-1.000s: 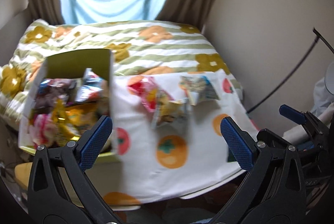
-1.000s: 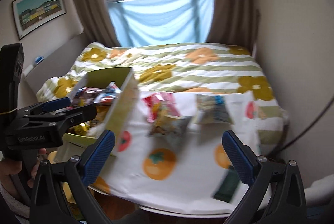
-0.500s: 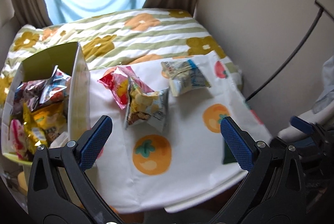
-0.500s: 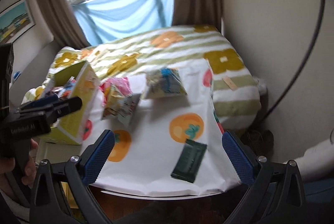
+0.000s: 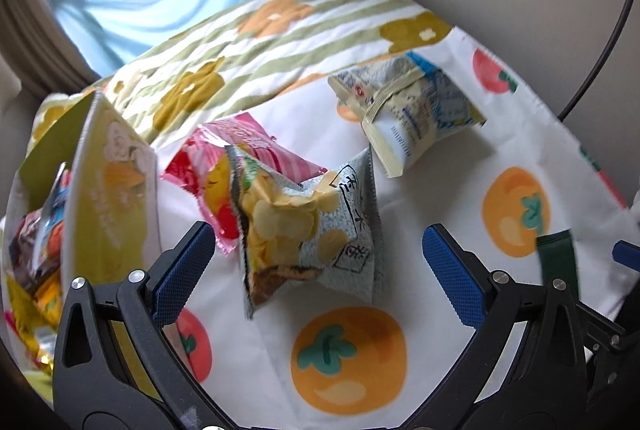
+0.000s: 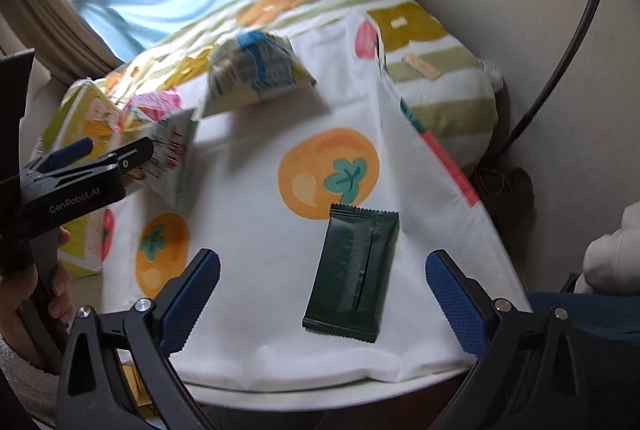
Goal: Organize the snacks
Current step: 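Grasp the potato chip bag with the left tool while the right tool grasps the dark green packet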
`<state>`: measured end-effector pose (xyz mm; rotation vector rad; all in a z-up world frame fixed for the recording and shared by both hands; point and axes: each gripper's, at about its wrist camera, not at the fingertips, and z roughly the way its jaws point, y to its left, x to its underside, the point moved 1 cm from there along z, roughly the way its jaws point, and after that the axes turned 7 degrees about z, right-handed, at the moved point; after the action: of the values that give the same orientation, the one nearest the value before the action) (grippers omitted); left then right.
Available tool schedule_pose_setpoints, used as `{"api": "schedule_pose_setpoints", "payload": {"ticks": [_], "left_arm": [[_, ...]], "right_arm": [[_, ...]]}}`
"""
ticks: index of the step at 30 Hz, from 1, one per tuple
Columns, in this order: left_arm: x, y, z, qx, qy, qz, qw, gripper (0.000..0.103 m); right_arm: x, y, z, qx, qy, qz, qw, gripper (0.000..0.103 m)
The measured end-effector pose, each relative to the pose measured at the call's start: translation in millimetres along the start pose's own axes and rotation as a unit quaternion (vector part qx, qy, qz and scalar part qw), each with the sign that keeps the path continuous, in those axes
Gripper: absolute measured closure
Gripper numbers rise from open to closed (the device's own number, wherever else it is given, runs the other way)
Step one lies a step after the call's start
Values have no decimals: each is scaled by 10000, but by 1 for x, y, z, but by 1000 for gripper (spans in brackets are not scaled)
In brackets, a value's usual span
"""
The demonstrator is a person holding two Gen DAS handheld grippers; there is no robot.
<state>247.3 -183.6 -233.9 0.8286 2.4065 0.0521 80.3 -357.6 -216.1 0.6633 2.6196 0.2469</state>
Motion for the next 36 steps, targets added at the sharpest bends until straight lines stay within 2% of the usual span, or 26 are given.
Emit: {"api": "schedule_pose_setpoints", "payload": {"ticks": [11,14,18,21,24,26,32,36], "left_arm": [[0,-2,38,-85,204,248,9994,0],[3,0,43,-58,246,274,9993,3],[5,4,48,12,312,310,9990,16],[6,9,51,146,375,206,9990,19],[6,12,52,275,384,143,9988,25],[6,12,50,328,355,170,9987,29],[11,14,45,465,354,153,9982,32],[15,10,41,538,360,163,9978,32]], "right_arm": [[11,1,34,444,193,250,9985,0],[13,2,38,504,231,290,9980,1],[12,5,44,639,215,242,9974,2],[12,9,47,768,220,165,9967,5],[12,13,50,787,239,79,9966,15],[12,14,51,834,228,62,9962,16],[13,13,50,914,164,163,9955,16],[14,15,52,998,138,121,9948,21]]}}
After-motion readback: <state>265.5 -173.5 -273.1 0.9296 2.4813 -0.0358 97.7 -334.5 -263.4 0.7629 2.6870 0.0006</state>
